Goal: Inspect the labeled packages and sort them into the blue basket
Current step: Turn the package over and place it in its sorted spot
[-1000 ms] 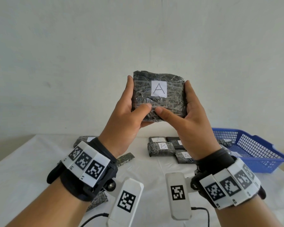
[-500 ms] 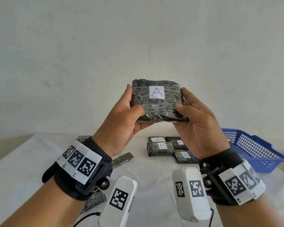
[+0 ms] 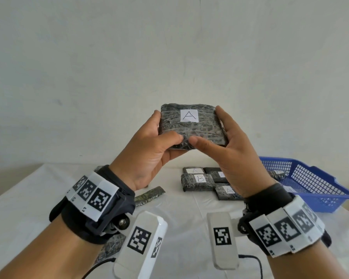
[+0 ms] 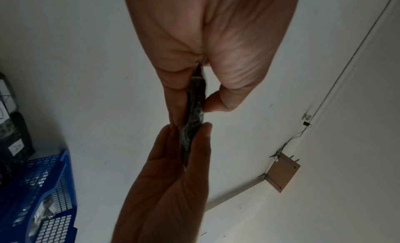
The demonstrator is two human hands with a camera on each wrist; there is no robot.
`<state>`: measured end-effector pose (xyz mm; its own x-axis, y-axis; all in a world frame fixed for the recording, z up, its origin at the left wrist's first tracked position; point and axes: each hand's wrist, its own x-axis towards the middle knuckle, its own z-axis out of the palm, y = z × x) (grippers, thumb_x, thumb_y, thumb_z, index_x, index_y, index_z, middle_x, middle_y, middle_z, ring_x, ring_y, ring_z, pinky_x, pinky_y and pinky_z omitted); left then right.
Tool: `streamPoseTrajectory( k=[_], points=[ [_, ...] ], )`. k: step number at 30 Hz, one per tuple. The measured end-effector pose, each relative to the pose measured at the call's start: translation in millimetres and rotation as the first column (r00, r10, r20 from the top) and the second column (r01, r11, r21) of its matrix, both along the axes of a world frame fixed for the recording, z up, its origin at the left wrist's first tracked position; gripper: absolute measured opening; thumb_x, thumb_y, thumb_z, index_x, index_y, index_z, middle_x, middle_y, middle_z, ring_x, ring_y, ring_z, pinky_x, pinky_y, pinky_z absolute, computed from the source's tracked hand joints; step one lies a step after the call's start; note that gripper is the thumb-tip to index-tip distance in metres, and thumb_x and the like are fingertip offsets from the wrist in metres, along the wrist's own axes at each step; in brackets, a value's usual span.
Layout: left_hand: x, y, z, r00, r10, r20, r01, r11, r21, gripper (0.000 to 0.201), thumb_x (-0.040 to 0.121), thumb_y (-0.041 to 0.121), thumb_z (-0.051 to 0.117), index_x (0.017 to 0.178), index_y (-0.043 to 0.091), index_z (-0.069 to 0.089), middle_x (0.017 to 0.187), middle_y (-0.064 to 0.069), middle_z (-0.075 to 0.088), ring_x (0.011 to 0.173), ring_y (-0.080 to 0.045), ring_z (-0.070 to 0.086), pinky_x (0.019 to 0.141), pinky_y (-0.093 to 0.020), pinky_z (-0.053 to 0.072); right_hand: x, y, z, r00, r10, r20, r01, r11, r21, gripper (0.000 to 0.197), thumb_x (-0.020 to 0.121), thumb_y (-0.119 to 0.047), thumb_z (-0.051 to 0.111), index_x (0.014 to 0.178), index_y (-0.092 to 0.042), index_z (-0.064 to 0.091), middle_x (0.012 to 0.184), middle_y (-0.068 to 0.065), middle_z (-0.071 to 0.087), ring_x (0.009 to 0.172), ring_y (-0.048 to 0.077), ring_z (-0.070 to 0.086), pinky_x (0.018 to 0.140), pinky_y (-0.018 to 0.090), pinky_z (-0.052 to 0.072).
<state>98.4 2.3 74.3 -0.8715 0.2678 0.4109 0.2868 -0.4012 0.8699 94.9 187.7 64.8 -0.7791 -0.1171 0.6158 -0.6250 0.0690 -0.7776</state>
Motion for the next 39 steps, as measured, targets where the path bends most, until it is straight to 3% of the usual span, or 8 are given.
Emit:
streamPoseTrajectory(
  k=[4,6,10,13,17,20,35,39],
  points=[
    [2.3,-3.9,1.2,0.996,-0.043,0.075,0.040,0.998,0.052,0.046,0.093,0.007,0.060,0.132,-0.017,0.052,0.122,-0.028,0.072,0.108,-0.034,0.075,0.092,-0.035,0.062,2.0,3.4,-5.7,0.964,-0.226,-0.141,0.250,0.949,0.194,0.053,0.082,-0.065,0.076,0.131,-0.047,0.065,0.168,-0.015,0.029,0.146,-0.020,0.023,0.101,-0.007,0.025],
    [2.1,-0.2,-2.4,0.996,-0.020,0.086,0.018,1.000,0.023,0.058,0.089,0.022,0.068,0.139,-0.006,0.056,0.127,-0.019,0.070,0.113,-0.026,0.072,0.098,-0.036,0.060,0.4,1.7,-8.4,0.964,-0.207,-0.166,0.229,0.965,0.127,0.038,0.083,-0.059,0.070,0.115,-0.038,0.072,0.157,-0.014,0.049,0.149,-0.009,0.031,0.104,-0.002,0.029],
    [-1.8,13.3,-12.6,0.980,0.184,-0.068,-0.195,0.955,-0.223,0.043,0.076,0.072,0.059,0.117,0.059,0.063,0.161,0.012,0.037,0.152,-0.001,0.027,0.128,-0.037,0.020,-1.5,-8.2,-7.1,0.957,-0.201,-0.211,0.188,0.979,-0.079,0.036,0.095,-0.044,0.066,0.096,-0.009,0.072,0.094,0.012,0.073,0.092,0.026,0.069,0.082,0.027,0.050],
    [-4.6,19.7,-17.7,0.913,0.328,-0.243,-0.387,0.885,-0.259,0.061,0.081,0.073,0.053,0.129,0.036,0.058,0.146,0.015,0.049,0.138,0.006,0.042,0.106,-0.011,0.030,0.4,-11.0,-1.8,0.973,-0.181,-0.144,0.152,0.970,-0.190,0.045,0.096,-0.047,0.063,0.085,-0.004,0.065,0.082,0.024,0.060,0.082,0.035,0.056,0.082,0.039,0.044],
    [-3.2,21.8,-15.6,0.826,0.382,-0.414,-0.451,0.889,-0.079,0.053,0.097,0.058,0.054,0.103,0.007,0.063,0.077,-0.003,0.062,0.062,-0.003,0.051,0.062,-0.010,0.040,2.2,-13.6,2.7,0.995,-0.065,-0.071,0.044,0.965,-0.258,0.027,0.091,-0.042,0.071,0.083,-0.018,0.063,0.082,0.003,0.062,0.083,0.017,0.059,0.084,0.031,0.047],
    [-4.5,22.3,-13.0,0.851,0.374,-0.367,-0.414,0.910,-0.031,0.044,0.097,0.049,0.059,0.097,0.005,0.062,0.073,0.013,0.064,0.071,0.000,0.058,0.069,-0.010,0.045,4.0,-14.6,0.6,0.995,-0.059,-0.080,0.037,0.968,-0.247,0.020,0.087,-0.029,0.073,0.086,-0.013,0.061,0.079,0.001,0.064,0.076,0.010,0.061,0.075,0.016,0.049],
    [-3.4,22.0,-13.6,0.867,0.375,-0.327,-0.406,0.914,-0.027,0.030,0.097,0.025,0.071,0.104,-0.003,0.063,0.086,0.000,0.074,0.087,-0.011,0.071,0.082,-0.021,0.055,6.7,-19.6,-0.8,0.997,-0.030,-0.075,0.008,0.959,-0.284,0.026,0.085,-0.029,0.078,0.091,-0.012,0.060,0.084,0.008,0.067,0.082,0.018,0.066,0.078,0.024,0.055],
    [1.6,19.8,-10.4,0.868,0.352,-0.350,-0.393,0.918,-0.054,0.055,0.097,0.054,0.055,0.096,-0.001,0.056,0.082,-0.029,0.051,0.080,-0.045,0.053,0.078,-0.052,0.046,7.3,-17.7,0.8,0.997,-0.048,-0.061,0.031,0.965,-0.259,0.025,0.091,-0.032,0.070,0.094,-0.010,0.058,0.081,0.001,0.064,0.080,0.014,0.062,0.077,0.023,0.052]
  ],
)
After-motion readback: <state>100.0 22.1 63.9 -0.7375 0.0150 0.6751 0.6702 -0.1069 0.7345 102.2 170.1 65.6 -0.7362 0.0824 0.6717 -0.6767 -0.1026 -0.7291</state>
